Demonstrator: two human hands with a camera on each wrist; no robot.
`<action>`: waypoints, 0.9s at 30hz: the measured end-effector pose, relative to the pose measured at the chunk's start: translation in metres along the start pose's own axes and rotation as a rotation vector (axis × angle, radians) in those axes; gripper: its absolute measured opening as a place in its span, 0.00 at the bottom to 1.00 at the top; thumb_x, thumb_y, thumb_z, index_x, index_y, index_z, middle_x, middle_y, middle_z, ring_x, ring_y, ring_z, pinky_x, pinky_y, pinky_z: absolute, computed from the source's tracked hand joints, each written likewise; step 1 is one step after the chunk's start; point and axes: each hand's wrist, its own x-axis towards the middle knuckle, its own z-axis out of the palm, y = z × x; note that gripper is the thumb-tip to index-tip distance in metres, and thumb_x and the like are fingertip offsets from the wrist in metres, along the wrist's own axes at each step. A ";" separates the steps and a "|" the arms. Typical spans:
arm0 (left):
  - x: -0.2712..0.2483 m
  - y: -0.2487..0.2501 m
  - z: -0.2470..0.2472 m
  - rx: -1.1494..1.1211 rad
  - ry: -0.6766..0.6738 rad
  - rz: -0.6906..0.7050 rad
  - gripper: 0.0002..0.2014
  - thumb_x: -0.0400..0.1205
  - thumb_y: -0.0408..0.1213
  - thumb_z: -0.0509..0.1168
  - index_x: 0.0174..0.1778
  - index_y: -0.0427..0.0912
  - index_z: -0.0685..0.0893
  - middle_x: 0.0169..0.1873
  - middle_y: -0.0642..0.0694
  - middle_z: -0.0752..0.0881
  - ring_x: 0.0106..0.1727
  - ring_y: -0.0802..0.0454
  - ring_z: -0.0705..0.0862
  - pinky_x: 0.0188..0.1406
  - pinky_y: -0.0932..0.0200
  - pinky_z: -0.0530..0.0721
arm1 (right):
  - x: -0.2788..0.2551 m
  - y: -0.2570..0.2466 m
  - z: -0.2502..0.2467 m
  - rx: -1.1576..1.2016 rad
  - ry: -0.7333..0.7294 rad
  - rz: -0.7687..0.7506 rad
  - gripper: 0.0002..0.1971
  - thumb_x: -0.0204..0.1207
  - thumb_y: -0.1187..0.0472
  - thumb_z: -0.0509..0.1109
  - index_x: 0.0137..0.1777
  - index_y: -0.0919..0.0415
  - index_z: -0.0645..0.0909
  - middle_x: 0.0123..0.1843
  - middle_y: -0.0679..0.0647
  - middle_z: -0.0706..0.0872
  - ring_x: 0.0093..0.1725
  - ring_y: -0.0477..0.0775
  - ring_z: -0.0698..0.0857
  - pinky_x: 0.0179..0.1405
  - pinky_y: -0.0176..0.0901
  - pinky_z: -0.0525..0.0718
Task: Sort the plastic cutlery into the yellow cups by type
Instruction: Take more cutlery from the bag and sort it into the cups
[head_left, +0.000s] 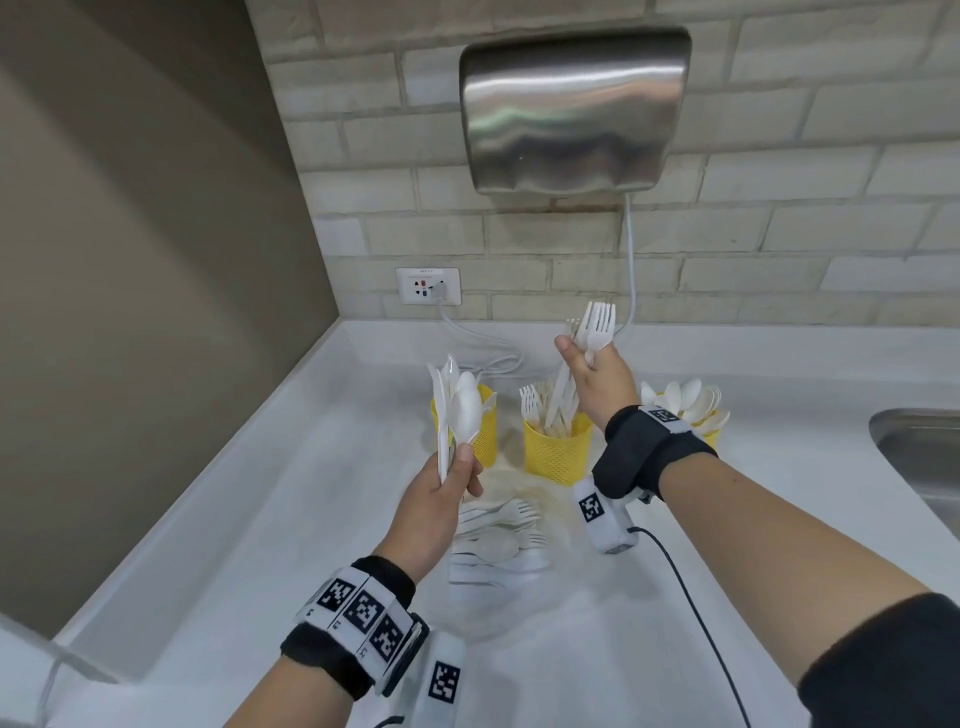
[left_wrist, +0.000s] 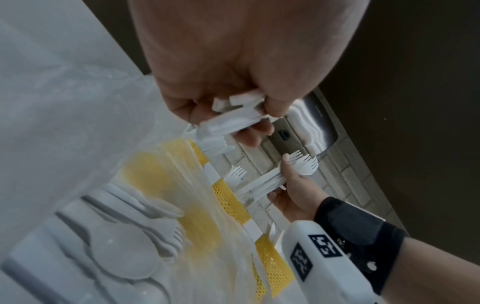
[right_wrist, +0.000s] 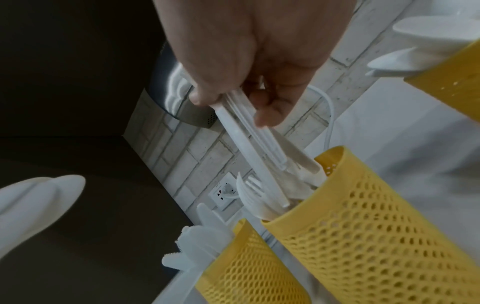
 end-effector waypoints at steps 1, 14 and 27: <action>-0.001 0.001 0.000 0.010 0.009 -0.002 0.19 0.88 0.50 0.50 0.46 0.42 0.80 0.37 0.53 0.81 0.35 0.68 0.77 0.33 0.79 0.72 | 0.000 0.002 -0.001 -0.007 -0.020 0.022 0.11 0.83 0.48 0.63 0.44 0.54 0.76 0.33 0.42 0.77 0.34 0.44 0.78 0.37 0.39 0.78; -0.007 0.010 0.004 -0.138 -0.075 -0.038 0.19 0.86 0.54 0.53 0.45 0.47 0.84 0.36 0.55 0.82 0.39 0.58 0.79 0.41 0.62 0.75 | -0.018 0.015 -0.006 -0.318 0.026 0.137 0.28 0.72 0.49 0.76 0.69 0.57 0.74 0.68 0.57 0.70 0.63 0.56 0.80 0.63 0.51 0.80; -0.010 0.014 0.023 -0.194 -0.171 0.091 0.14 0.86 0.44 0.57 0.54 0.40 0.85 0.38 0.49 0.90 0.40 0.65 0.87 0.38 0.76 0.79 | -0.099 -0.048 -0.005 0.245 -0.539 0.130 0.17 0.77 0.52 0.72 0.46 0.71 0.83 0.32 0.57 0.83 0.26 0.53 0.78 0.29 0.30 0.76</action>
